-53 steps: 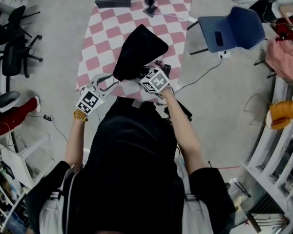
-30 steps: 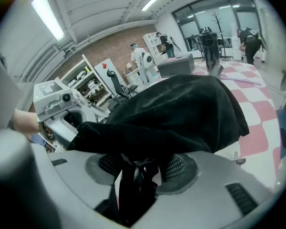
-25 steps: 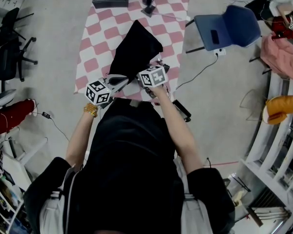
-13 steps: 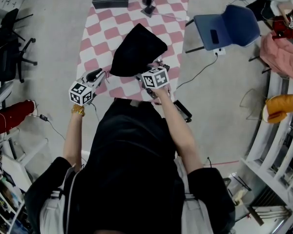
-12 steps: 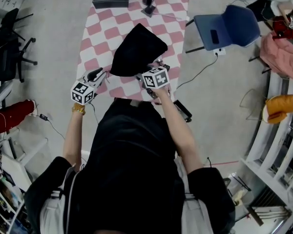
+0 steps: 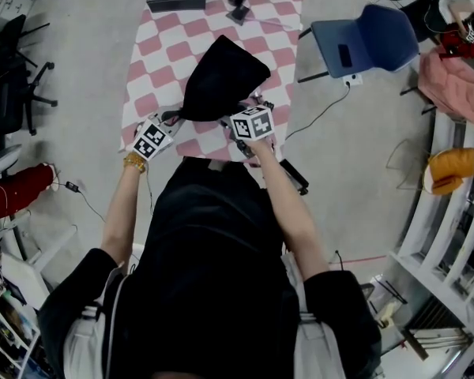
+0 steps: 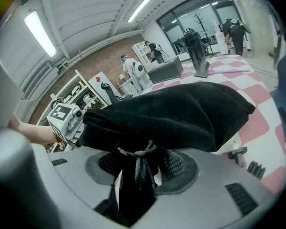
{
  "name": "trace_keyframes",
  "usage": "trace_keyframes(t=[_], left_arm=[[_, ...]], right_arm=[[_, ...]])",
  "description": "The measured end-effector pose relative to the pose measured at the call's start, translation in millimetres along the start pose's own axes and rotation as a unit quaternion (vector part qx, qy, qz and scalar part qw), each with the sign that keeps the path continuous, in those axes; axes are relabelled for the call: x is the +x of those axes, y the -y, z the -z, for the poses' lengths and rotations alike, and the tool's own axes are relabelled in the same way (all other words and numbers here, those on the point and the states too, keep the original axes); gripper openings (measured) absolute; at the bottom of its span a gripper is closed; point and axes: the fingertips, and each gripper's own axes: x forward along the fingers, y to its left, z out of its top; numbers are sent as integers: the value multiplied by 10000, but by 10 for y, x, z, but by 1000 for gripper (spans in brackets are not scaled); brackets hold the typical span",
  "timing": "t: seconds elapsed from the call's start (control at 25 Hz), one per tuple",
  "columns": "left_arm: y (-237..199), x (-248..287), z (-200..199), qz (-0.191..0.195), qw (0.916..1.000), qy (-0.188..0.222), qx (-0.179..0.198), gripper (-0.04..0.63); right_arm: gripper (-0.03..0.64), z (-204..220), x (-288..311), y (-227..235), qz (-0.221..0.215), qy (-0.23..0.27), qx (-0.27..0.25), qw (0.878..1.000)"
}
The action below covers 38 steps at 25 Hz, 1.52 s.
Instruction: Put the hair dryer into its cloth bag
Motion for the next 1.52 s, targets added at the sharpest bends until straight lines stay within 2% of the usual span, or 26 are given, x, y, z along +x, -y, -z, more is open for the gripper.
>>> trace_keyframes(t=[0.08, 0.24, 0.48, 0.64, 0.8, 0.96, 1.24, 1.4, 1.52], left_arm=[[12, -45, -66, 85, 9999, 87, -95, 23], [207, -92, -196, 402, 9990, 197, -36, 21], [607, -123, -554, 786, 9953, 457, 341, 21], [703, -134, -628, 1018, 9926, 553, 366, 21], [764, -170, -696, 1275, 9886, 771, 200, 21], [863, -160, -709, 1510, 9851, 803, 154, 21], [931, -113, -535, 1682, 9836, 644, 57, 21], [955, -59, -487, 1747, 9831, 504, 201, 21], [971, -23, -530, 1823, 9817, 531, 156, 21]], right_arm=[[195, -21, 5, 40, 33, 117, 162, 9998], [195, -115, -20, 143, 299, 306, 495, 9979], [195, -237, 12, 251, 636, 663, 1214, 9883], [195, -296, 33, 261, 738, 847, 1480, 9826], [195, -334, 60, 258, 914, 843, 1496, 9809], [196, -305, 161, 208, 877, 647, 1423, 9838], [196, -268, 311, 274, 1224, 394, 1225, 9841], [196, -267, 382, 292, 1433, 267, 1003, 9842], [196, -296, 394, 294, 1532, 284, 948, 9832]])
